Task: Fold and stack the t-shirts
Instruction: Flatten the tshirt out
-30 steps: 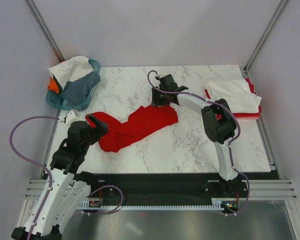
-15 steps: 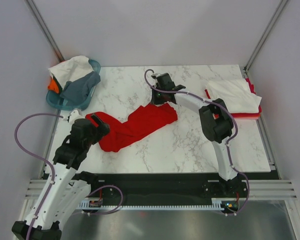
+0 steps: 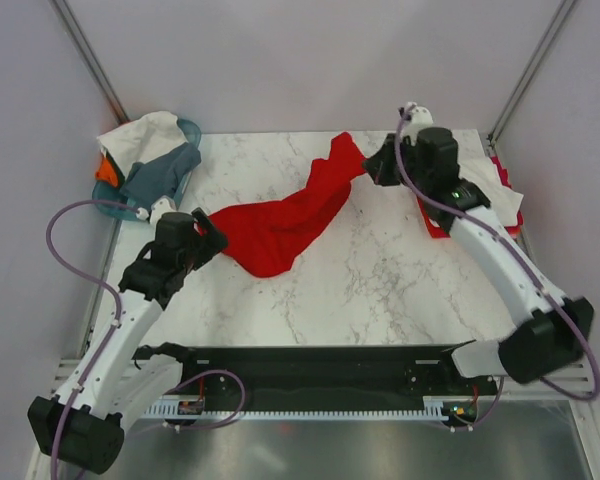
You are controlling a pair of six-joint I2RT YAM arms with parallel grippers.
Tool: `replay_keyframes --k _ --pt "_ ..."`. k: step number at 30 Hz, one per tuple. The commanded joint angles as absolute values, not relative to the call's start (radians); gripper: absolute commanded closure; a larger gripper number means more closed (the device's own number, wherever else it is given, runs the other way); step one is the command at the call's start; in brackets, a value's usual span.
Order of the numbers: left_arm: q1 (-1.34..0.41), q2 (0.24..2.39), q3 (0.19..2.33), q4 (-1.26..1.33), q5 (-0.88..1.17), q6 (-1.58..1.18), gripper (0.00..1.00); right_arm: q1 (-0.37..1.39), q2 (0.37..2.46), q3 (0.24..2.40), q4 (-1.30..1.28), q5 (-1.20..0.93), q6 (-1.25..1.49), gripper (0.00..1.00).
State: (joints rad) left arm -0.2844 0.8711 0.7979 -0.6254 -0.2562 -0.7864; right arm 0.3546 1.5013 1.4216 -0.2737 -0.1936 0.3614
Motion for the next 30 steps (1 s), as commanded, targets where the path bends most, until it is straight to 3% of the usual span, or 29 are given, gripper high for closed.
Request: replay_keyframes --k 1,7,8,9,11,13,30 --pt "-0.281 0.851 0.801 -0.586 -0.245 -0.772 0.07 0.379 1.221 1.075 -0.299 -0.085 0.376 1.00" --pt "-0.281 0.870 0.684 -0.503 -0.170 -0.791 0.07 0.379 0.786 0.590 -0.293 0.046 0.483 0.97" --pt "-0.281 0.879 0.675 -0.467 -0.143 -0.804 0.07 0.379 0.754 0.559 -0.299 0.051 0.495 0.84" --pt "-0.281 0.894 0.667 -0.441 -0.132 -0.810 0.07 0.379 0.726 0.513 -0.305 0.049 0.508 0.80" --pt "-0.281 0.954 0.661 -0.404 -0.107 -0.828 0.07 0.379 0.670 0.486 -0.308 0.032 0.525 0.45" --pt "-0.281 1.036 0.689 -0.377 -0.103 -0.836 0.08 0.379 0.660 0.476 -0.310 0.043 0.526 0.31" --pt "-0.282 1.425 0.998 -0.328 -0.178 -0.784 0.07 0.364 1.334 0.828 -0.253 0.388 0.505 0.36"
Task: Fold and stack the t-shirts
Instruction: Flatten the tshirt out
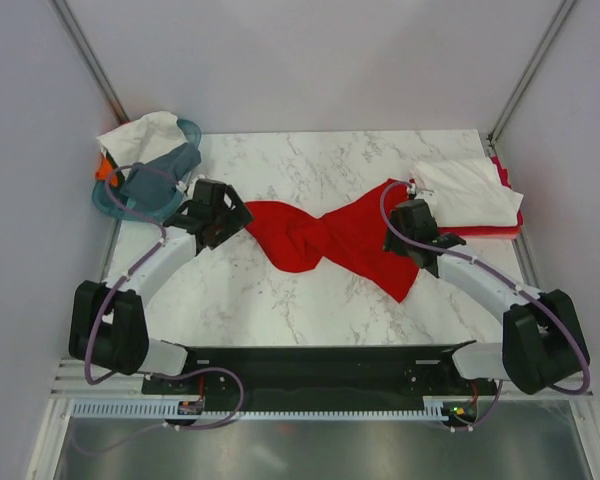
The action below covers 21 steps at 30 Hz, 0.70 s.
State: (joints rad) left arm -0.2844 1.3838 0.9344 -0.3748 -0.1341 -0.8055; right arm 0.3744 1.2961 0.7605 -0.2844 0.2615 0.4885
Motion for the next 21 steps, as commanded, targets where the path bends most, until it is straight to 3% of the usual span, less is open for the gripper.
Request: replay_keyframes --k 1,9,12,13,15,16,21 --pt "-0.281 1.462 1.031 -0.327 -0.187 -0.779 0.07 0.362 1.371 0.834 -0.250 0.400 0.514 0.36" --pt "-0.278 1.643 1.186 -0.331 -0.184 -0.762 0.07 0.312 1.515 0.859 -0.173 0.413 0.512 0.39" --pt "-0.273 1.703 1.227 -0.331 -0.184 -0.758 0.07 0.305 1.549 0.877 -0.153 0.367 0.514 0.53" --pt "-0.272 1.719 1.236 -0.331 -0.181 -0.755 0.07 0.305 1.552 0.879 -0.149 0.364 0.514 0.68" --pt "-0.268 1.767 1.270 -0.336 -0.178 -0.750 0.07 0.307 1.533 0.870 -0.140 0.360 0.514 0.85" --pt "-0.267 1.785 1.282 -0.339 -0.179 -0.747 0.07 0.305 1.519 0.861 -0.121 0.364 0.515 1.00" --pt "-0.262 1.896 1.377 -0.359 -0.187 -0.744 0.08 0.307 1.392 0.752 -0.029 0.367 0.528 1.00"
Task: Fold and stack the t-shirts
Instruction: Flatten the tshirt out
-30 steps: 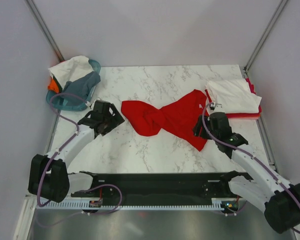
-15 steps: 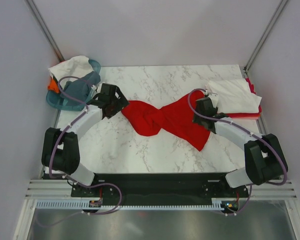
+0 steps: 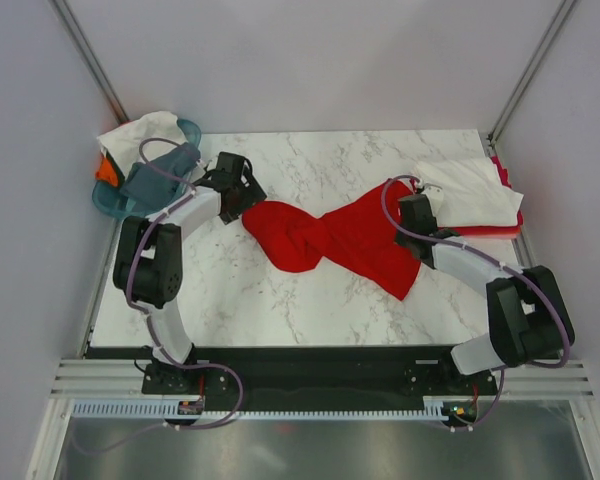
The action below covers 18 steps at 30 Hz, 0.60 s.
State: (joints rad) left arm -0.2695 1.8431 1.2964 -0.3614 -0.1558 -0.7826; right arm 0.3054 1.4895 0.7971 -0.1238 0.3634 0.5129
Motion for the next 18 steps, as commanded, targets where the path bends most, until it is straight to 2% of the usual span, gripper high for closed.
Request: replay_keyframes --k 1,6,12,18 --pt "-0.258 1.910 1.394 -0.360 -0.184 -0.747 0.08 0.307 1.376 0.741 -0.008 0.364 0.529 1.00" --pt "-0.247 2.005 1.520 -0.393 -0.158 -0.732 0.10 0.307 1.324 0.693 0.037 0.345 0.529 1.00" --pt "-0.245 2.085 1.638 -0.485 -0.221 -0.719 0.15 0.305 1.308 0.661 0.081 0.310 0.526 1.00" --pt "-0.245 2.144 1.689 -0.508 -0.224 -0.695 0.28 0.307 1.304 0.658 0.087 0.311 0.528 1.00"
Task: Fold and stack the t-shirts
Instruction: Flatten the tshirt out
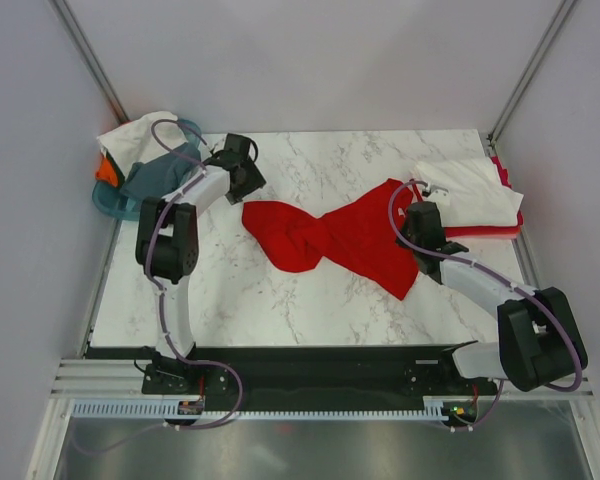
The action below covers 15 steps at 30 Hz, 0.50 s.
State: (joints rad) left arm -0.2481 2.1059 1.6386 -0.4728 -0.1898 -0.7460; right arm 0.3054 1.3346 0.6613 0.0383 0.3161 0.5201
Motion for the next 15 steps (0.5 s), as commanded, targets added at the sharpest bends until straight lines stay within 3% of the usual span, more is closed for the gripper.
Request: replay_keyframes --k 1,10,13,15 --pt "-0.245 2.149 1.692 -0.520 -0.229 -0.696 0.31 0.307 1.302 0.658 0.087 0.311 0.526 1.00" --pt "-0.248 2.187 1.677 -0.549 -0.261 -0.726 0.35 0.307 1.264 0.644 0.086 0.330 0.531 1.00" --pt "-0.249 2.191 1.675 -0.548 -0.255 -0.718 0.55 0.305 1.252 0.643 0.080 0.337 0.531 1.00" --pt "-0.250 2.189 1.669 -0.551 -0.249 -0.710 0.62 0.307 1.243 0.644 0.075 0.342 0.532 1.00"
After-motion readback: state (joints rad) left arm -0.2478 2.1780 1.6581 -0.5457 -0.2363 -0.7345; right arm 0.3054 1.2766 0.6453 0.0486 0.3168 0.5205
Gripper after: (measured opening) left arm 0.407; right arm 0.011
